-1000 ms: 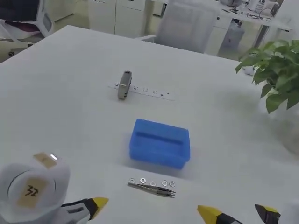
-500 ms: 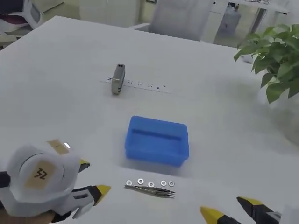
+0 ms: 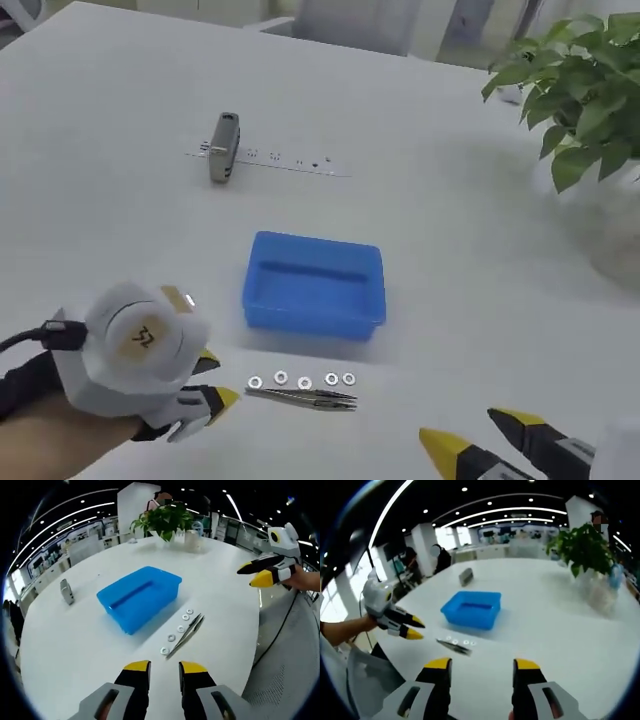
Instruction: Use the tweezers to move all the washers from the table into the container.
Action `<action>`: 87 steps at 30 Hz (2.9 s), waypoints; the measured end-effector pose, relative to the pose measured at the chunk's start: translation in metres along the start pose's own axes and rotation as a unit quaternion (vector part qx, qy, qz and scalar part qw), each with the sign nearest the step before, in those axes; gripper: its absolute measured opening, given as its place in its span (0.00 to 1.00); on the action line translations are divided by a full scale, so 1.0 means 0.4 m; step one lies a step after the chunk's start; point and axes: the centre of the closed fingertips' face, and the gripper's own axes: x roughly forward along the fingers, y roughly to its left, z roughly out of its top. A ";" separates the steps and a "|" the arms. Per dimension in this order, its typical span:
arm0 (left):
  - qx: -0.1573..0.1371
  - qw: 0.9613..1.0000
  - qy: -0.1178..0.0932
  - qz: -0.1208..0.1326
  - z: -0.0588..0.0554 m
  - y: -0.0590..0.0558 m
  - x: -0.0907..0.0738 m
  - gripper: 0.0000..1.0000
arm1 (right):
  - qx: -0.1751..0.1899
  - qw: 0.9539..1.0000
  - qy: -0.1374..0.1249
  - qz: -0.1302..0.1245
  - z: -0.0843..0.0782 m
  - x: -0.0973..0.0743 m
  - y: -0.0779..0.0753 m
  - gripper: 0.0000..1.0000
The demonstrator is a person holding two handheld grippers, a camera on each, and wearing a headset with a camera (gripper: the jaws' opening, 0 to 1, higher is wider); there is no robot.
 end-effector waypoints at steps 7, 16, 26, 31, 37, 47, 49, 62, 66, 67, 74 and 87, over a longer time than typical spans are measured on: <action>0.013 0.999 0.020 -0.027 -0.010 -0.021 0.059 0.18 | 0.005 1.000 0.007 0.007 -0.009 0.007 0.008 0.45; 0.040 0.998 0.035 -0.042 -0.030 -0.035 0.092 0.13 | 0.002 1.000 0.018 0.016 -0.020 0.008 0.013 0.36; 0.077 0.995 0.033 -0.053 -0.027 -0.053 0.094 0.00 | -0.007 0.999 0.027 0.035 -0.028 0.017 0.051 0.30; 0.105 0.992 0.022 -0.062 -0.017 -0.082 0.087 0.00 | -0.036 0.997 0.038 0.065 -0.027 0.033 0.101 0.28; 0.115 0.991 -0.003 -0.062 0.020 -0.105 0.039 0.00 | -0.118 0.987 0.046 0.096 -0.006 0.057 0.165 0.26; 0.149 0.987 -0.036 -0.056 0.072 -0.149 -0.057 0.00 | -0.237 0.958 0.056 0.153 0.014 0.124 0.245 0.22; 0.160 0.985 -0.038 -0.055 0.077 -0.154 -0.067 0.00 | -0.256 0.951 0.060 0.165 0.011 0.143 0.259 0.21; 0.226 0.971 -0.039 -0.072 0.109 -0.192 -0.125 0.00 | -0.314 0.919 0.081 0.225 -0.019 0.198 0.326 0.16; 0.239 0.967 -0.037 -0.077 0.111 -0.204 -0.131 0.00 | -0.329 0.910 0.082 0.238 -0.022 0.205 0.348 0.10; 0.242 0.966 -0.037 -0.078 0.112 -0.206 -0.132 0.00 | -0.333 0.908 0.082 0.239 -0.024 0.207 0.350 0.07; 0.257 0.963 -0.041 -0.066 0.109 -0.207 -0.137 0.00 | -0.364 0.897 0.075 0.240 -0.025 0.209 0.358 0.03; 0.014 0.990 -0.141 0.013 0.101 -0.148 -0.205 0.10 | -0.345 0.910 0.052 0.226 0.006 0.216 0.348 0.00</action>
